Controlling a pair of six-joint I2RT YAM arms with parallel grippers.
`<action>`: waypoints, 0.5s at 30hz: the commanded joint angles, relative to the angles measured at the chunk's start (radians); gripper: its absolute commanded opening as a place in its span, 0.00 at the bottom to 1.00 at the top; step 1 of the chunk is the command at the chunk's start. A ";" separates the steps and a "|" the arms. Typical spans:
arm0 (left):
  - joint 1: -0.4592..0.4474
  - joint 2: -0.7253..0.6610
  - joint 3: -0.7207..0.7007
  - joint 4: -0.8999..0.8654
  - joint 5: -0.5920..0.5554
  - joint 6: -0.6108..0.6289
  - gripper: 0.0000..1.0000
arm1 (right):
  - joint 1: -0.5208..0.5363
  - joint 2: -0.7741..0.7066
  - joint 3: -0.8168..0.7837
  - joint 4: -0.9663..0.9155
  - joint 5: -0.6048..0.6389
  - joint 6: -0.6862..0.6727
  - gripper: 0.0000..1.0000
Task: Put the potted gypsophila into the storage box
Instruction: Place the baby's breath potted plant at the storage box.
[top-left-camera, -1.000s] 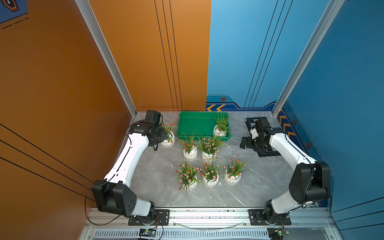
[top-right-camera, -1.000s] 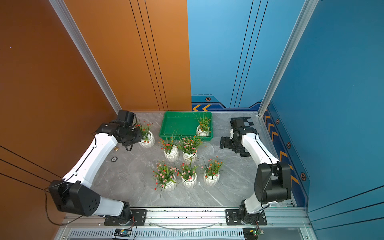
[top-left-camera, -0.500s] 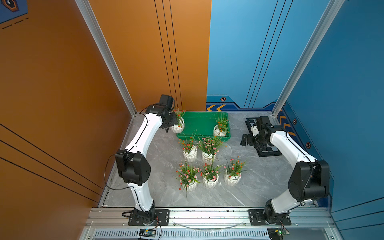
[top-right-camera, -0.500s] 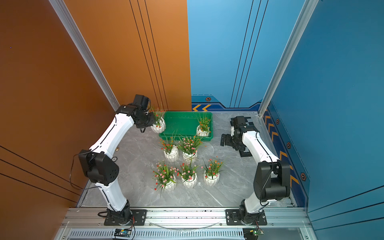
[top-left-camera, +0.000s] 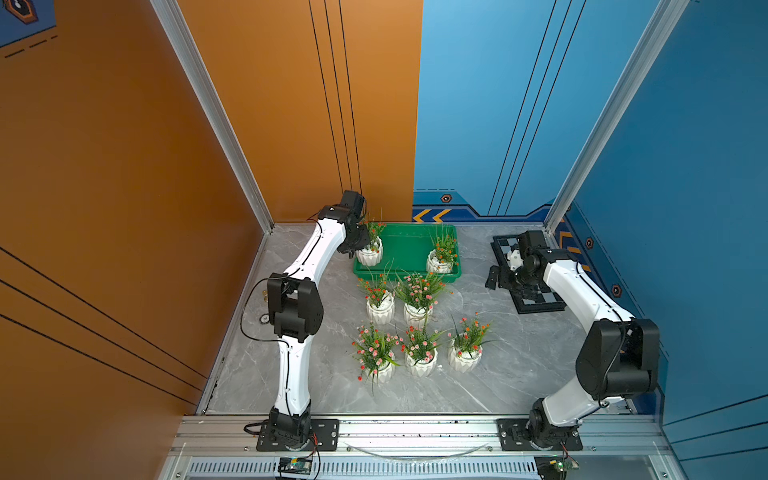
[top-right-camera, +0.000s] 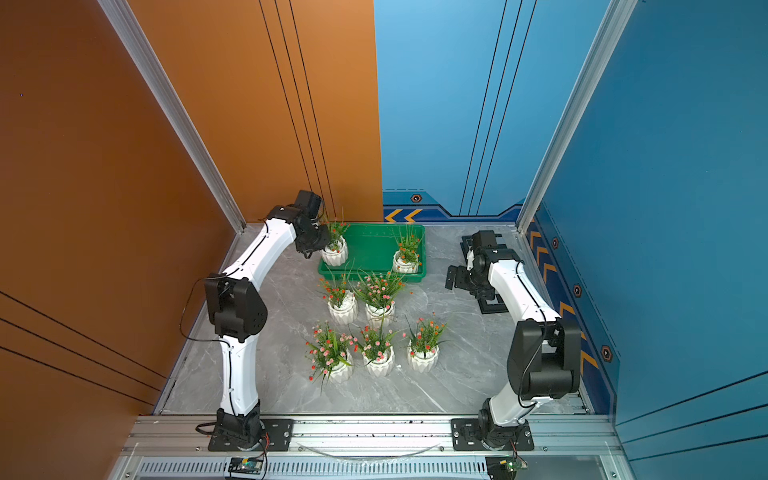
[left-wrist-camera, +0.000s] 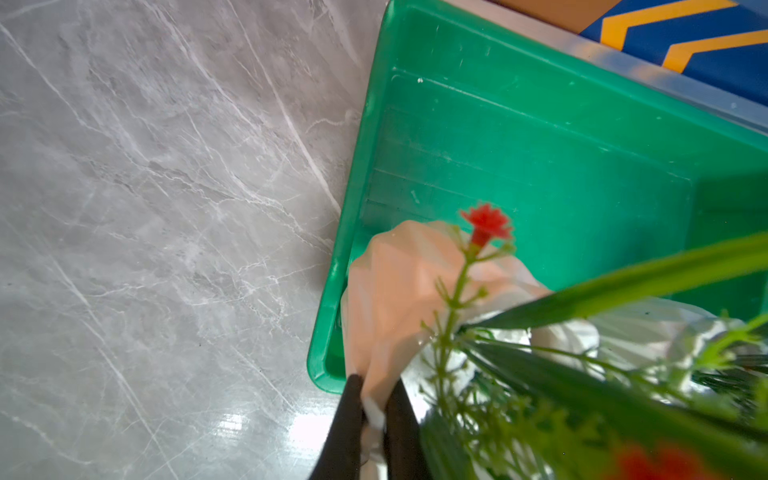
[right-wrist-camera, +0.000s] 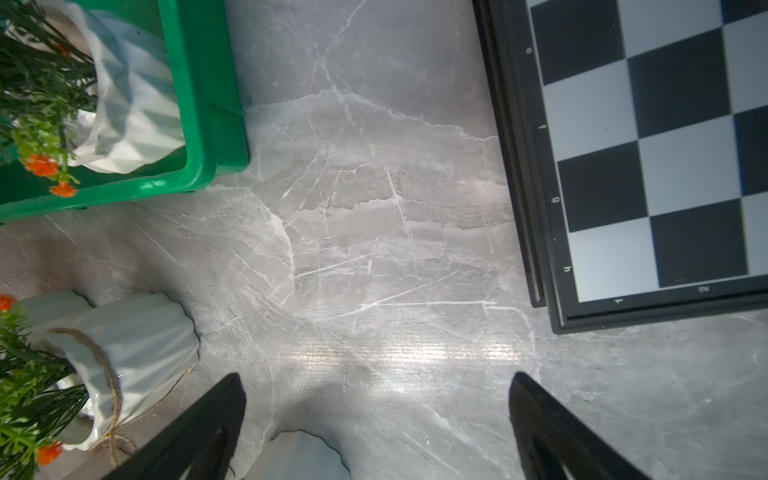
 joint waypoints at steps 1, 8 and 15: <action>-0.008 -0.001 0.028 0.021 0.033 -0.024 0.00 | -0.012 0.021 0.018 -0.032 -0.018 -0.020 1.00; -0.012 0.010 0.001 0.022 0.040 -0.037 0.00 | -0.017 0.040 0.012 -0.031 -0.018 -0.027 1.00; -0.017 0.012 -0.018 0.025 0.036 -0.043 0.00 | -0.018 0.039 0.003 -0.026 -0.015 -0.029 1.00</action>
